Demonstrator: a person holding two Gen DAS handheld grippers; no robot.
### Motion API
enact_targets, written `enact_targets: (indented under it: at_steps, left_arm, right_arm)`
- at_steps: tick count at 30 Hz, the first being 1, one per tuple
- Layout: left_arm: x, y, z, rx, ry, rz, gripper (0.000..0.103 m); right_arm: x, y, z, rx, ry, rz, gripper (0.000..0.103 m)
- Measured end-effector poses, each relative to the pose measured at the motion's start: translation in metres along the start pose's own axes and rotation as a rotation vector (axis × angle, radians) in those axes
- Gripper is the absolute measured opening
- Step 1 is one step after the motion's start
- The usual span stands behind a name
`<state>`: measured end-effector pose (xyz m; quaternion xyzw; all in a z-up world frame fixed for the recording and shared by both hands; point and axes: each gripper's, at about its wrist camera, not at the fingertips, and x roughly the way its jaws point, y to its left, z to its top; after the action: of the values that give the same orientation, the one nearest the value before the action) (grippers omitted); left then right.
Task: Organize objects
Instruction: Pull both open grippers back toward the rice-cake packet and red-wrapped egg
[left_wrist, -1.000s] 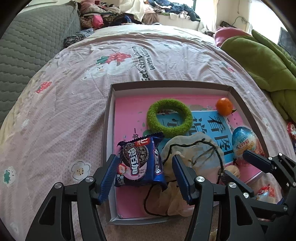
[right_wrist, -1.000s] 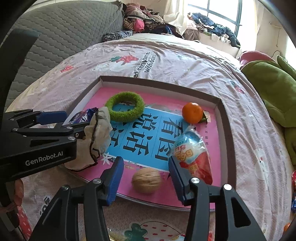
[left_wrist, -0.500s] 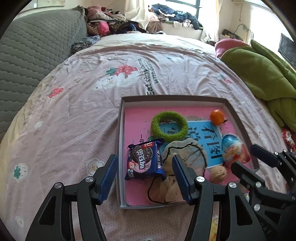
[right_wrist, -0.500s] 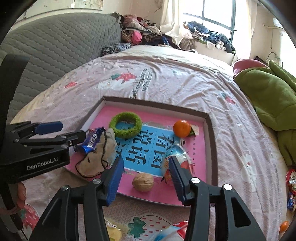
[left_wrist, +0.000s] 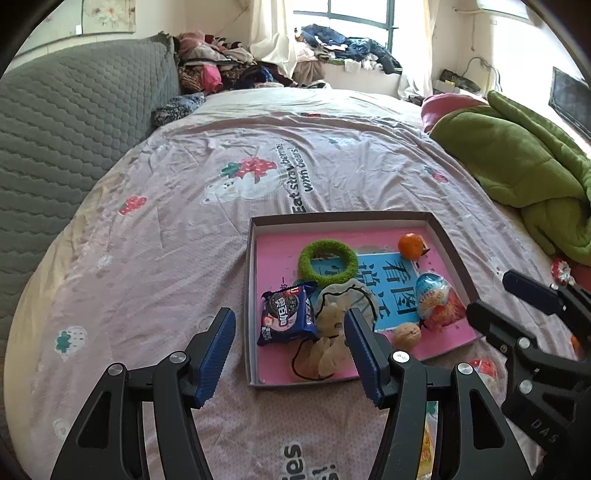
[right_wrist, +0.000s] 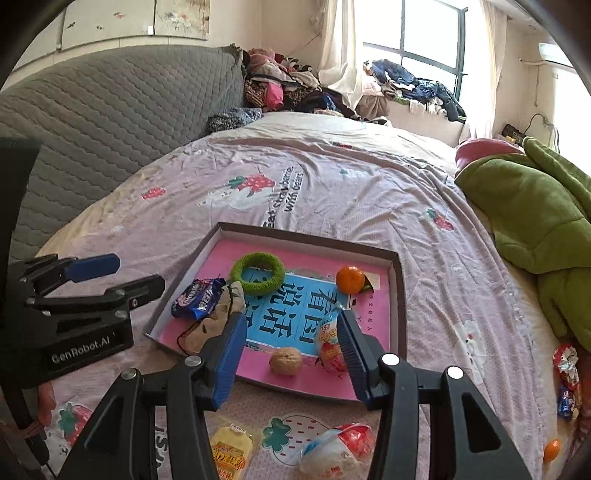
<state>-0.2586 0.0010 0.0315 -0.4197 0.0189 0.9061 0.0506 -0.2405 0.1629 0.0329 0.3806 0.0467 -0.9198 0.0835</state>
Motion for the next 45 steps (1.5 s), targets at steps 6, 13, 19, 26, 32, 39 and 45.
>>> enact_targets:
  at_steps: [6,13,19,26,32,39,45]
  left_arm:
    - [-0.025,-0.005,-0.006,-0.001,-0.025,0.004,0.063]
    - [-0.055,-0.016,-0.014,0.002,-0.057,0.0,0.063]
    - [-0.075,-0.024,-0.022,0.007,-0.077,-0.002,0.064]
    - [-0.09,-0.032,-0.035,0.011,-0.077,-0.016,0.064]
    - [-0.105,-0.037,-0.045,0.012,-0.085,-0.021,0.064]
    - [-0.114,-0.045,-0.059,0.02,-0.079,-0.018,0.064]
    - [-0.103,-0.057,-0.082,0.041,-0.031,-0.022,0.064]
  right_arm:
    - [-0.026,-0.002,0.001,-0.001,-0.034,-0.002,0.052]
    - [-0.053,-0.007,-0.001,0.009,-0.066,-0.004,0.055]
    - [-0.074,-0.008,-0.005,0.015,-0.089,0.002,0.056]
    - [-0.098,-0.011,-0.009,0.02,-0.117,0.001,0.056]
    - [-0.115,-0.013,-0.012,0.024,-0.125,-0.006,0.057]
    - [-0.127,-0.018,-0.023,0.034,-0.119,-0.006,0.057]
    - [-0.114,-0.025,-0.044,0.049,-0.058,-0.009,0.057]
